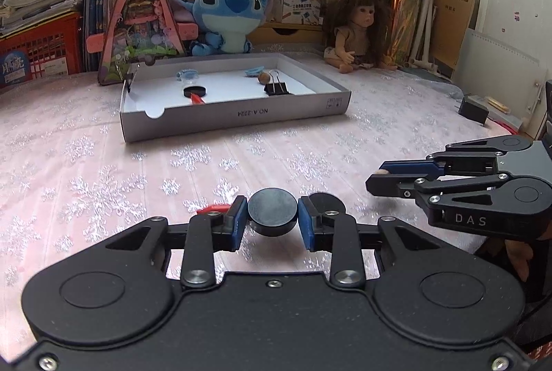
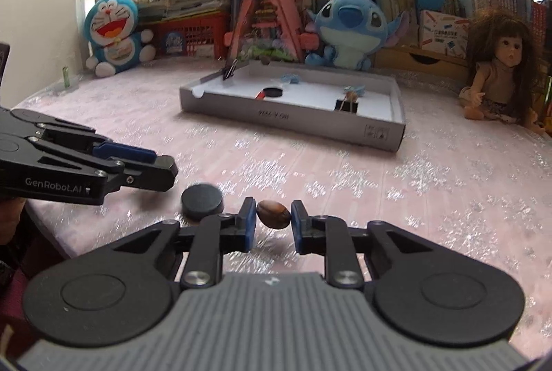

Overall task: Organize rigid objects
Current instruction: 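Carry the black lid and brown nut over the white tray with both tools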

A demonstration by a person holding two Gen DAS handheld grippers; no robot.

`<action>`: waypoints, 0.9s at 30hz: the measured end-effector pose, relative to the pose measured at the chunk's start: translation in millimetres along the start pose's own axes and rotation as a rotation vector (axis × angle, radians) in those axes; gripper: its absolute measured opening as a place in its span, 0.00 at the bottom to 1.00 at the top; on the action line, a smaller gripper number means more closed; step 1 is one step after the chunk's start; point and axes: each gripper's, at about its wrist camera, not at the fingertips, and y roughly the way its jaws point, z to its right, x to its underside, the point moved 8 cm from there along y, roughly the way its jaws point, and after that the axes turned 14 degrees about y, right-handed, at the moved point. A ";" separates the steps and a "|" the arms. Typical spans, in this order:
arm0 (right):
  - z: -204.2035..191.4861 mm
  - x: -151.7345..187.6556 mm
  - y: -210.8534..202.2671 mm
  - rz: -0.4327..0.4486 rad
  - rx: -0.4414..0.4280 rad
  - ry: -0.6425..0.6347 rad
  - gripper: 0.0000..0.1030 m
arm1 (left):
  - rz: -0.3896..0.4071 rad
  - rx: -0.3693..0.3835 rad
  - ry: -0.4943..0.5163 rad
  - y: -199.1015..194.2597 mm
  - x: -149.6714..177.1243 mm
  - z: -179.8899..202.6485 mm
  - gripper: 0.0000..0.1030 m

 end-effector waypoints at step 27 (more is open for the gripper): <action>68.8 -108.2 49.2 0.028 0.141 0.224 0.26 | 0.040 -0.172 -0.106 41.5 -98.9 -106.6 0.29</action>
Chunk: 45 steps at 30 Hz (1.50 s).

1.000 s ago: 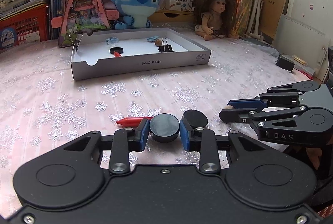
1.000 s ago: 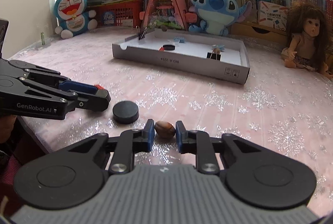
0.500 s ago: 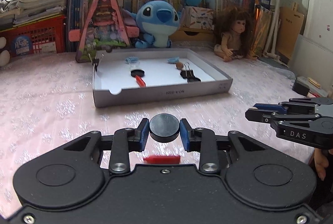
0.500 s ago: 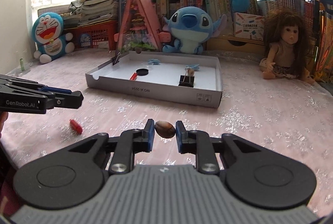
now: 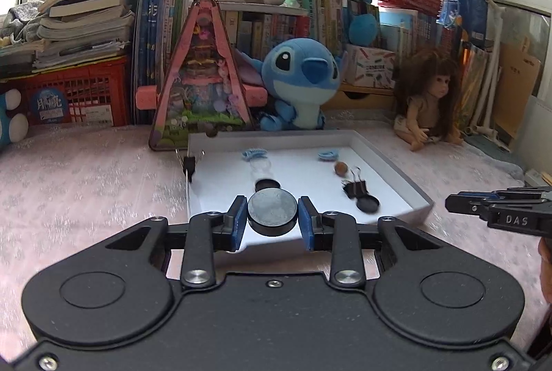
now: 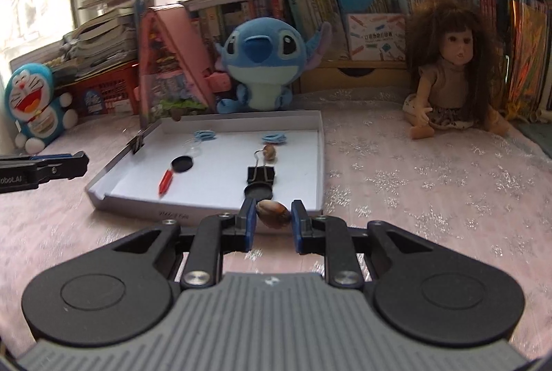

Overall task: Organize rigid objects
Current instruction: 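Carry the black lid and brown nut over the white tray with both tools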

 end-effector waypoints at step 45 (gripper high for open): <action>9.0 -14.4 123.3 -0.273 0.161 0.038 0.26 | -0.280 -0.062 -0.036 117.9 25.1 -23.5 0.29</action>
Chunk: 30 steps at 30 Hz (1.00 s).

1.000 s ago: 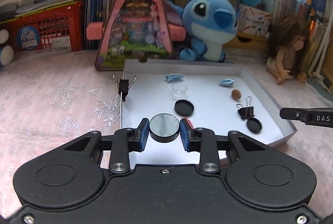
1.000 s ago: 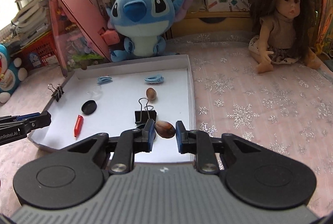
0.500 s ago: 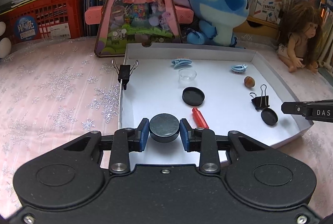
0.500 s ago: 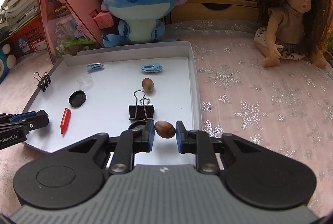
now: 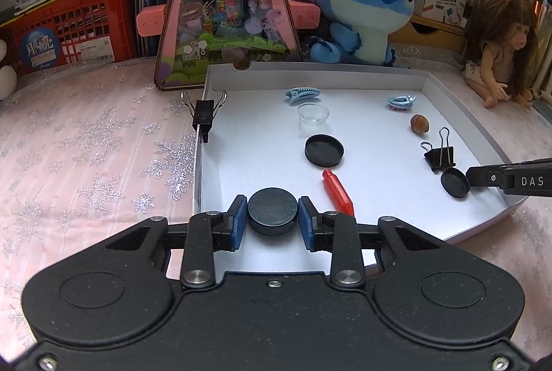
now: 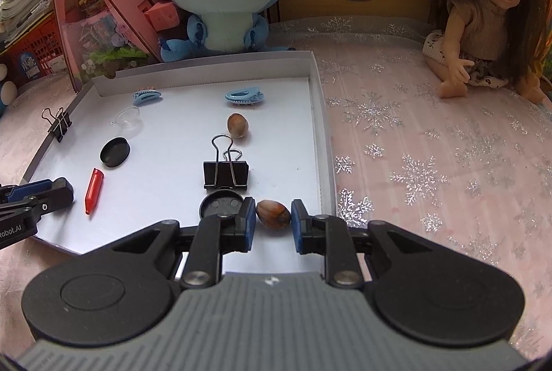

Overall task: Organize rigid objects
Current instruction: 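Carry the black lid and brown nut over the white tray with both tools, then open the left tool to drop the lid while the right tool releases the nut, then move both tools back toward the red marker and black lid on the cloth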

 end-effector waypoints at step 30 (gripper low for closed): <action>-20.6 78.0 -101.5 0.199 -0.235 -0.253 0.79 | 0.188 0.036 0.089 -113.3 55.5 30.6 0.71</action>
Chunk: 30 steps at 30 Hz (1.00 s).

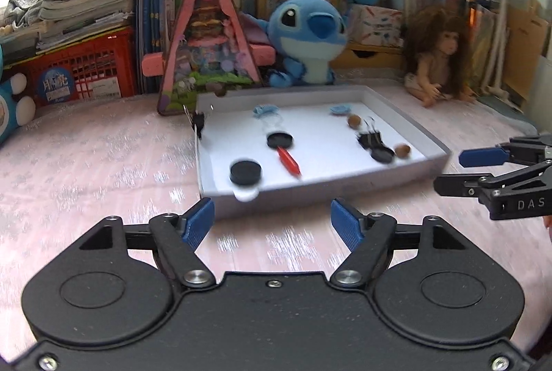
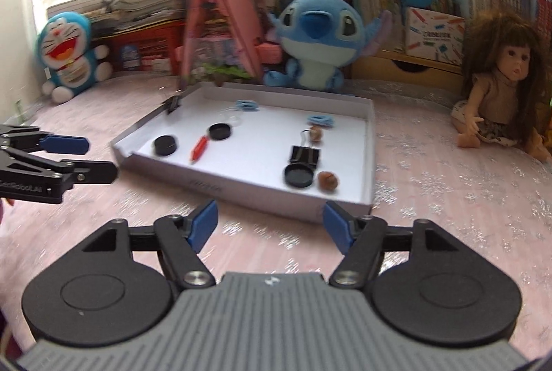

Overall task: Organize rigid objects
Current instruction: 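Move both tools back toward the red marker and black lid on the cloth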

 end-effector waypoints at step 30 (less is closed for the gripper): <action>-45.2 96.4 -34.2 -0.023 -0.143 -0.106 0.91 | -0.068 0.110 -0.007 -30.9 67.5 53.2 0.72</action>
